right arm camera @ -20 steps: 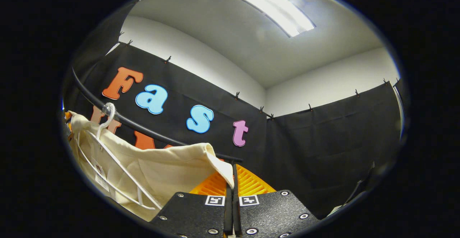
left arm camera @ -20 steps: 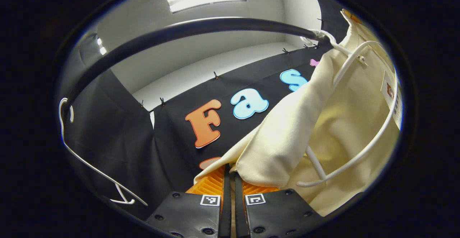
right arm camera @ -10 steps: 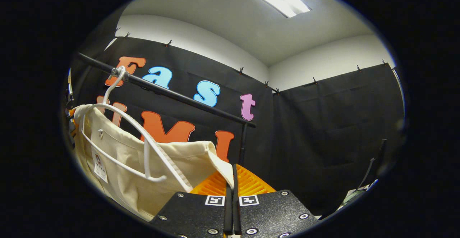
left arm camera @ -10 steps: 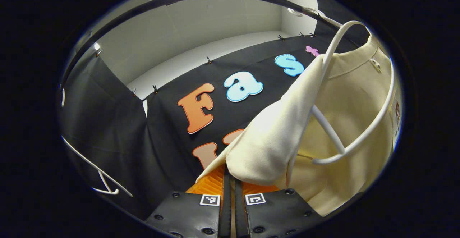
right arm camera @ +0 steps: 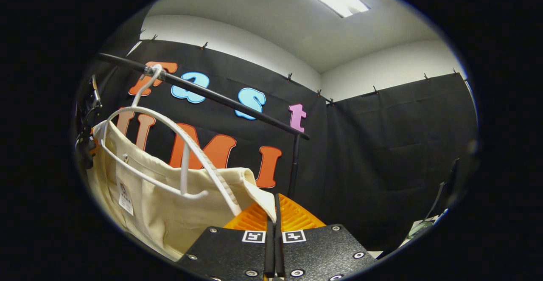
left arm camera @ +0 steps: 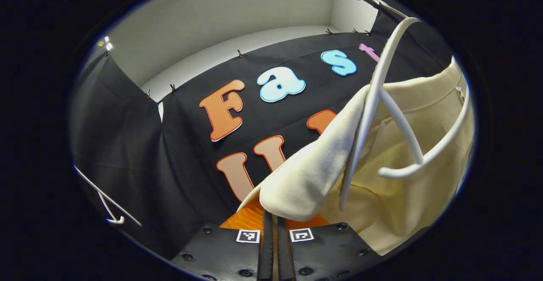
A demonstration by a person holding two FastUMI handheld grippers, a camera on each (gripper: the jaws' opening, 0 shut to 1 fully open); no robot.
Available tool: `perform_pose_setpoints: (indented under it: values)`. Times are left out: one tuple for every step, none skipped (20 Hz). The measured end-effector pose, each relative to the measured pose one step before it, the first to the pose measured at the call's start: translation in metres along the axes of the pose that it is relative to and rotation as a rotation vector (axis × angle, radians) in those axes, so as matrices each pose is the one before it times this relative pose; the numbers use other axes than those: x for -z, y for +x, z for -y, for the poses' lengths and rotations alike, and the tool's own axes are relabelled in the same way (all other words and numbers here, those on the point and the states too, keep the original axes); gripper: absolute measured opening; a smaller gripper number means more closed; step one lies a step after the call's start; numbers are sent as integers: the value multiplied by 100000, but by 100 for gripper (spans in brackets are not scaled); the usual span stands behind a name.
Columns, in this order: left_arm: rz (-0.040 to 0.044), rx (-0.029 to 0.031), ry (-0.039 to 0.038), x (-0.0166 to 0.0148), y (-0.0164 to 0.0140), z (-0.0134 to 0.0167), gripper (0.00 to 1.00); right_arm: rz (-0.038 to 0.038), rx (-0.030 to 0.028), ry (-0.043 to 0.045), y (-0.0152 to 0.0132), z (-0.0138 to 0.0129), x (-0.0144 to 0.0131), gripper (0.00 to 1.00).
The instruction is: Grasp the clothes on the hanger with both hands and then place them into the laundry hamper below.
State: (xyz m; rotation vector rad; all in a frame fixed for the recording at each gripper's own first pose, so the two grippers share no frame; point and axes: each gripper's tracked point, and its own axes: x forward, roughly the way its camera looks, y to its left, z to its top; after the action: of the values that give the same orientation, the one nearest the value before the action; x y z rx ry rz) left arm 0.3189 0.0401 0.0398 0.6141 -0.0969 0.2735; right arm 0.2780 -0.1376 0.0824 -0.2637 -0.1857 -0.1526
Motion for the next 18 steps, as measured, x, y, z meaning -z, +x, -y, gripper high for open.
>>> perform_pose_setpoints:
  values:
    - [-1406,113,819,702,45,2,11,-1057,-743,639,-230,-295,555,0]
    - [-901,173,1356,736,-514,255,11,-1235,-591,971,-88,-264,575,0]
    - [-498,-136,460,478,-431,90,11,-871,152,264,-127,-150,462,0]
    - [270,-345,-332,335,-611,-31,11,-126,59,-179,-254,-38,229,0]
    - [-20,-215,-240,350,-372,-62,11,-79,146,-390,-461,-111,205,0]
    - [-367,-281,16,398,-358,-174,11,-152,-322,-114,-284,-210,43,0]
    - [-481,-283,-172,353,-456,-263,11,214,-584,74,-488,-315,-25,0]
    - [-428,77,-414,478,-610,-99,11,-235,-582,-300,-361,-111,79,0]
    - [-541,277,-243,448,-521,-103,11,-823,-510,-489,-341,-118,491,0]
    - [-475,261,217,567,-630,-29,11,-1513,-388,-306,-128,-131,761,0]
    - [-491,332,502,495,-483,116,11,-1959,-215,71,-217,-120,1030,0]
    - [-987,647,3,624,-536,166,11,-1873,-221,785,-380,-28,1056,0]
    - [-1075,368,-393,652,-457,-45,11,-1322,-505,1300,-470,-259,646,0]
    - [-660,-82,-755,616,-611,-96,11,-859,-352,1135,-486,-93,394,0]
    - [-392,-27,-692,351,-596,-143,11,73,-238,245,-789,-106,200,0]
    - [-51,-87,-375,206,-727,-132,11,208,-88,-489,-566,-115,4,0]
    - [438,-281,-38,26,-776,-343,11,320,-300,-492,-763,-86,-290,0]
    - [485,-523,-162,-55,-783,-651,11,490,-429,-453,-741,-65,-374,0]
